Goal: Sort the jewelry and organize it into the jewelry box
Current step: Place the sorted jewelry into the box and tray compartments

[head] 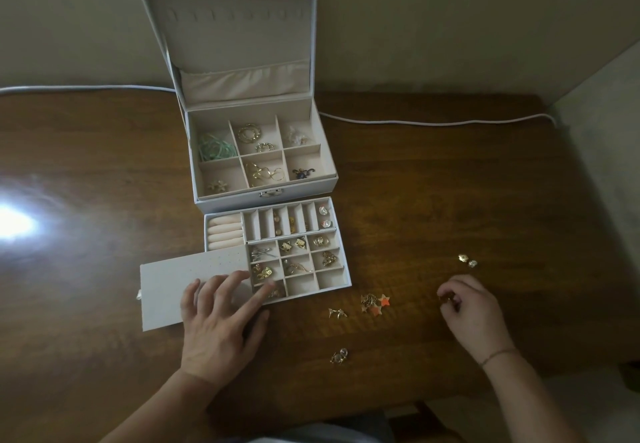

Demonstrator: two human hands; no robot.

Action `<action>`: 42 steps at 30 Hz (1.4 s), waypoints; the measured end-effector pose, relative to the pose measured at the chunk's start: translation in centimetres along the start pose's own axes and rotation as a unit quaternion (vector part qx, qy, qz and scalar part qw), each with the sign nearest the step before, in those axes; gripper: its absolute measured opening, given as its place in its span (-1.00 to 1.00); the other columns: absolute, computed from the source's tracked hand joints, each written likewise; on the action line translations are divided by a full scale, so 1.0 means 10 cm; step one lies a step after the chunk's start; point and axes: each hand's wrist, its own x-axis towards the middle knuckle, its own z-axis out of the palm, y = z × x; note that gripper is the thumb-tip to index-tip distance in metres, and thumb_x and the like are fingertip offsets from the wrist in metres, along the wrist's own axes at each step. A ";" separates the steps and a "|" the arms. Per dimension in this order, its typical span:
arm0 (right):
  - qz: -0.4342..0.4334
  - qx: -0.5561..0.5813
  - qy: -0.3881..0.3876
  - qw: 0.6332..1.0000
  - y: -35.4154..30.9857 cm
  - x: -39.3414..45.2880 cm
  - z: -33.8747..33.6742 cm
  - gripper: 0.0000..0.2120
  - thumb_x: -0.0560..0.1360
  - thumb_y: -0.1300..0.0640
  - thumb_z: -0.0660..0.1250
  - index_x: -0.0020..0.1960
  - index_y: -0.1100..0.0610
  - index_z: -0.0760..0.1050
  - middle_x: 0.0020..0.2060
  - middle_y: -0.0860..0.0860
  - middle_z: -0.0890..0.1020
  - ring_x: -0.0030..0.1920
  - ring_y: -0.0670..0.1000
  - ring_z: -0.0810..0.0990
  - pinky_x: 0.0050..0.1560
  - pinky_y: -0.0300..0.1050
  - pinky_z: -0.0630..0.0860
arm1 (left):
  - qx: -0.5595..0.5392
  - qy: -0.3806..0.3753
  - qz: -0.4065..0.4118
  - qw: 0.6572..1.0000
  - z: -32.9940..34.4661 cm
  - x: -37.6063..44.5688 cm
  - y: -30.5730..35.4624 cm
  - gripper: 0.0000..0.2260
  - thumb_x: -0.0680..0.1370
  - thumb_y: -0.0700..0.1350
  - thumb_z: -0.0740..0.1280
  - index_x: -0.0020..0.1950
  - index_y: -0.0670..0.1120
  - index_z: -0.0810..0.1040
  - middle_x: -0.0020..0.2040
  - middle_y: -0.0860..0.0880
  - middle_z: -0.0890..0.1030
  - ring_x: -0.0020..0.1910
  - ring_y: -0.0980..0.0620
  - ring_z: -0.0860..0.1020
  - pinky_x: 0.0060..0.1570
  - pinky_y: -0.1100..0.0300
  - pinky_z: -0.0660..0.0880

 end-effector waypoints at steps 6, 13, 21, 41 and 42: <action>0.021 0.035 0.029 0.999 -0.07 0.01 0.01 -0.75 0.41 0.36 0.43 -0.21 0.01 0.57 -0.13 -0.15 0.52 -0.18 -0.14 0.52 -0.23 -0.40 0.38 | -0.005 -0.002 -0.008 1.000 0.00 0.01 0.00 -0.67 0.51 0.10 0.25 0.17 0.06 0.67 0.26 -0.17 0.54 0.26 -0.27 0.41 0.35 -0.28 0.17; -0.065 0.144 0.049 0.986 -0.82 -0.18 0.03 -0.77 0.40 0.35 0.43 -0.20 0.02 0.57 -0.12 -0.14 0.57 -0.13 -0.18 0.58 -0.20 -0.41 0.50 | -0.022 -0.007 -0.019 1.000 0.00 -0.01 -0.01 -0.64 0.49 0.13 0.27 0.20 0.02 0.63 0.26 -0.14 0.54 0.27 -0.25 0.42 0.32 -0.23 0.23; -0.282 0.104 -0.020 0.953 -1.73 -0.22 0.63 -0.87 0.50 0.25 0.27 -0.07 0.09 0.56 -0.05 -0.15 0.46 -0.05 -0.21 0.46 0.02 -0.42 0.45 | -0.024 -0.020 -0.040 0.999 -0.01 -0.01 0.00 -0.61 0.48 0.16 0.26 0.26 0.05 0.55 0.26 -0.07 0.51 0.27 -0.19 0.41 0.32 -0.18 0.25; -0.140 0.141 0.102 0.975 -1.26 -0.40 0.51 -0.73 0.46 0.37 0.35 0.04 0.06 0.58 0.01 -0.12 0.55 -0.05 -0.24 0.55 -0.06 -0.36 0.57 | -0.043 -0.034 -0.057 0.997 -0.05 -0.01 -0.01 -0.60 0.50 0.17 0.24 0.28 0.06 0.51 0.29 -0.04 0.49 0.30 -0.15 0.39 0.37 -0.13 0.19; -0.135 0.124 0.078 0.980 -1.19 -0.47 0.49 -0.72 0.46 0.35 0.36 0.06 0.03 0.56 0.04 -0.12 0.54 -0.06 -0.23 0.55 -0.07 -0.39 0.55 | -0.042 -0.036 -0.058 0.997 -0.05 -0.01 -0.01 -0.60 0.50 0.17 0.24 0.28 0.06 0.51 0.29 -0.04 0.49 0.30 -0.15 0.39 0.36 -0.13 0.19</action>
